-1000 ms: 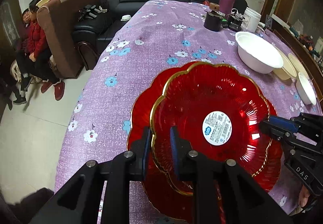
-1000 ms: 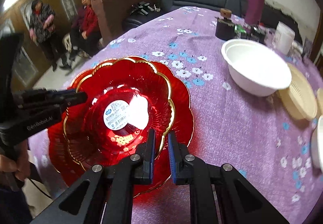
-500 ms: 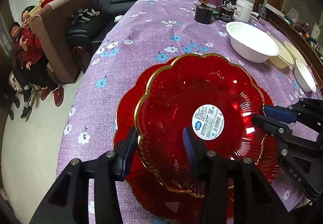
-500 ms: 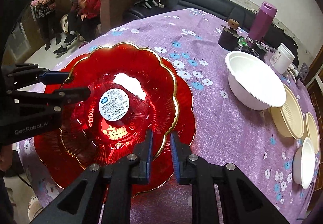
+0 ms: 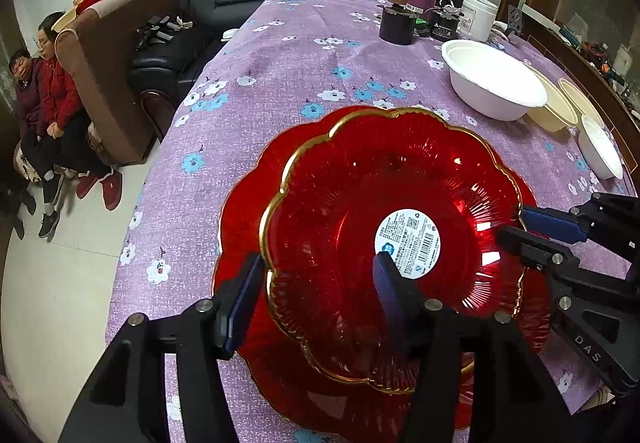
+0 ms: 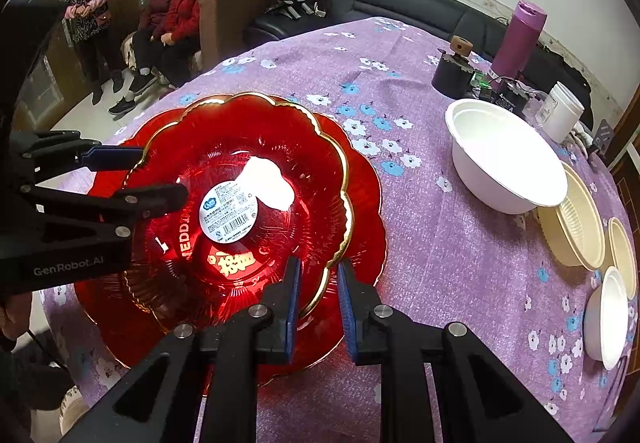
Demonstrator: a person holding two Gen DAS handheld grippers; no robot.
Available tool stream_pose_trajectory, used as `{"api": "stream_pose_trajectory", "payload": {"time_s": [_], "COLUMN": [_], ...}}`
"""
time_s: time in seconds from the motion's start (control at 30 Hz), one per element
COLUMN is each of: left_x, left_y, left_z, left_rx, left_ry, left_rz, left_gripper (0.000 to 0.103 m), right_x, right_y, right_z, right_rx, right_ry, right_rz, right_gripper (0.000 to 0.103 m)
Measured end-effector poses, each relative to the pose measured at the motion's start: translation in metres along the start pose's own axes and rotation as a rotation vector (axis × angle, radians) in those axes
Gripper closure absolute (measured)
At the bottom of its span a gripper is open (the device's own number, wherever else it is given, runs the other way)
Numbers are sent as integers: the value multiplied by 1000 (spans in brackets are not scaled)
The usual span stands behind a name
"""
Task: Organize plates and bowls
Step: 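Lower the small red plate into the large red plate with the right tool, then set the stacked red plates on the table and open both tools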
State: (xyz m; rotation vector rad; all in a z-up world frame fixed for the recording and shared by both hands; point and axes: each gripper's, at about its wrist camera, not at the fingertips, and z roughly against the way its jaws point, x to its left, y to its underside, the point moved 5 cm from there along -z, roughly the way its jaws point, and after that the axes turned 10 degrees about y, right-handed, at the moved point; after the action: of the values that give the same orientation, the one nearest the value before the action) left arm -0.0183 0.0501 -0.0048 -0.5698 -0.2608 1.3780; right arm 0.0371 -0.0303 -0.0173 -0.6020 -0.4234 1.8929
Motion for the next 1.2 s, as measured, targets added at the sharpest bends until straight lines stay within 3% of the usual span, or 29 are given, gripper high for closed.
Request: {"api": "stream_pose_trajectory", "payload": {"time_s": [0.2, 0.8, 1.2], "left_x": [-3, -12, -60], "left_y": [-2, -6, -19], "left_z": [6, 31, 49], "left_rx": [-22, -74, -110], "left_ry": [-10, -14, 60], "left_rz": [-12, -7, -70], "left_gripper": [31, 29, 28], "right_x": [-4, -45, -106], "right_y": [-2, 7, 25], "right_z": [9, 41, 63], "right_rx": [-21, -70, -107], "right_ry": [-11, -113, -141], "right_rz": [-22, -187, -344], "right_gripper": [80, 79, 78]}}
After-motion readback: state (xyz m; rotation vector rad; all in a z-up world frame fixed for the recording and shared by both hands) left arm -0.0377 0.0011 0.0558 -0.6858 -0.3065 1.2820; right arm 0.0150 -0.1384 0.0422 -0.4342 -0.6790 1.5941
